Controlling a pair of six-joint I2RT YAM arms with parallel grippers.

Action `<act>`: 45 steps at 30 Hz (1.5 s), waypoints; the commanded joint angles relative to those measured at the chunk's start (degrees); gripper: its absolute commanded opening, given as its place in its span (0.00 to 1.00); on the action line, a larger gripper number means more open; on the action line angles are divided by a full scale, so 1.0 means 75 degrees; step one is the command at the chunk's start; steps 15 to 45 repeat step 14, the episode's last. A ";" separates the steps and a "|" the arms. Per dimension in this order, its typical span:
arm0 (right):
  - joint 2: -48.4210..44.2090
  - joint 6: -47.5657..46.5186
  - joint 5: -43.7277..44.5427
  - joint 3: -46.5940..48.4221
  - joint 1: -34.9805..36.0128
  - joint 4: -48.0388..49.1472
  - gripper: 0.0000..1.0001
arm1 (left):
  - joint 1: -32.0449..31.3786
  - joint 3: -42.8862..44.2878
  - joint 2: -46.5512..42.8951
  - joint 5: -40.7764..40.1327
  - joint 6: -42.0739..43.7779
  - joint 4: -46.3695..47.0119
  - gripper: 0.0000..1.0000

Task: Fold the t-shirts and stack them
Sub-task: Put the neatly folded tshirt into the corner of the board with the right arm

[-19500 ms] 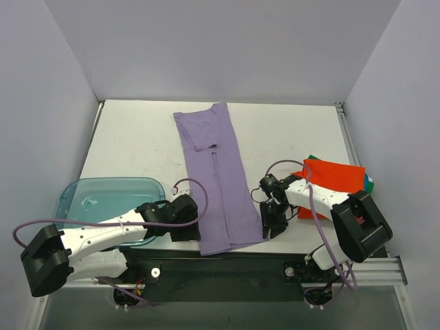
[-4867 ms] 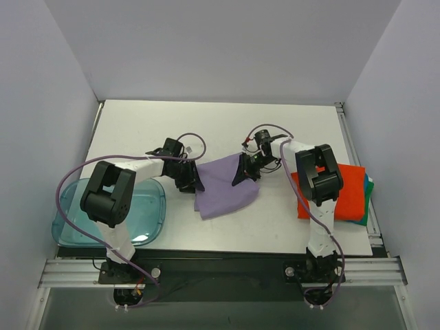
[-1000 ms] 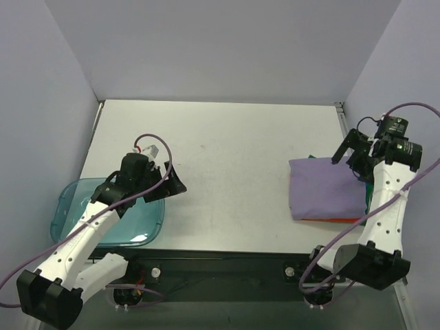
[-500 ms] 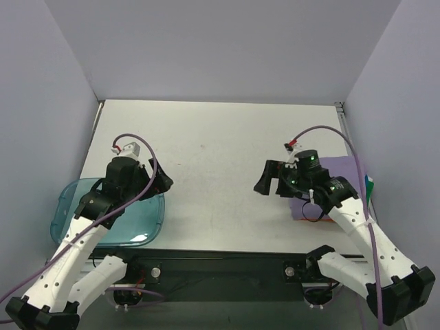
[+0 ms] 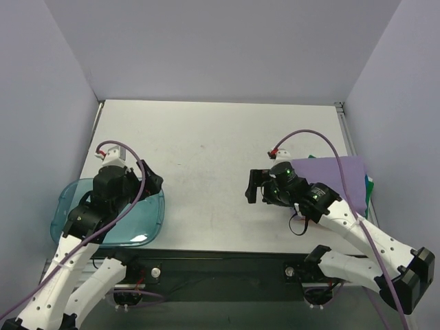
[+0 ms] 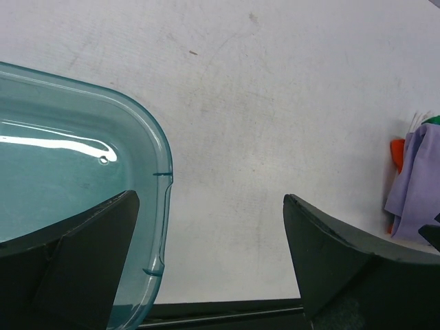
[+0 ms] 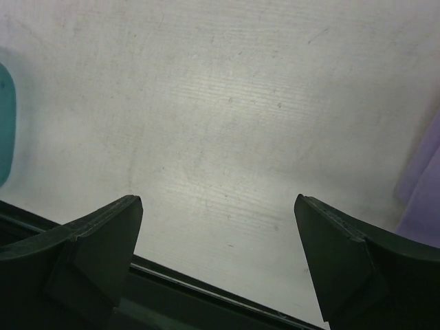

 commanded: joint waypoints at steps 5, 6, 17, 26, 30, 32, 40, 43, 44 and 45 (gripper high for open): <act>-0.0745 0.0260 0.1386 -0.0052 0.0133 -0.0140 1.00 | -0.0017 0.0084 -0.0103 -0.0383 0.0484 -0.0152 0.97; -0.0793 0.0272 0.1456 -0.0099 0.0133 -0.0198 1.00 | -0.0017 0.0108 -0.0103 -0.0371 0.0531 -0.0187 0.97; -0.0969 0.0296 0.1738 -0.0088 0.0157 -0.0398 1.00 | -0.0017 0.0202 -0.0150 -0.0488 0.0730 -0.0293 0.97; -0.0969 0.0296 0.1738 -0.0088 0.0157 -0.0398 1.00 | -0.0017 0.0202 -0.0150 -0.0488 0.0730 -0.0293 0.97; -0.0969 0.0296 0.1738 -0.0088 0.0157 -0.0398 1.00 | -0.0017 0.0202 -0.0150 -0.0488 0.0730 -0.0293 0.97; -0.0969 0.0296 0.1738 -0.0088 0.0157 -0.0398 1.00 | -0.0017 0.0202 -0.0150 -0.0488 0.0730 -0.0293 0.97; -0.0969 0.0296 0.1738 -0.0088 0.0157 -0.0398 1.00 | -0.0017 0.0202 -0.0150 -0.0488 0.0730 -0.0293 0.97; -0.0969 0.0296 0.1738 -0.0088 0.0157 -0.0398 1.00 | -0.0017 0.0202 -0.0150 -0.0488 0.0730 -0.0293 0.97; -0.0969 0.0296 0.1738 -0.0088 0.0157 -0.0398 1.00 | -0.0017 0.0202 -0.0150 -0.0488 0.0730 -0.0293 0.97; -0.0969 0.0296 0.1738 -0.0088 0.0157 -0.0398 1.00 | -0.0017 0.0202 -0.0150 -0.0488 0.0730 -0.0293 0.97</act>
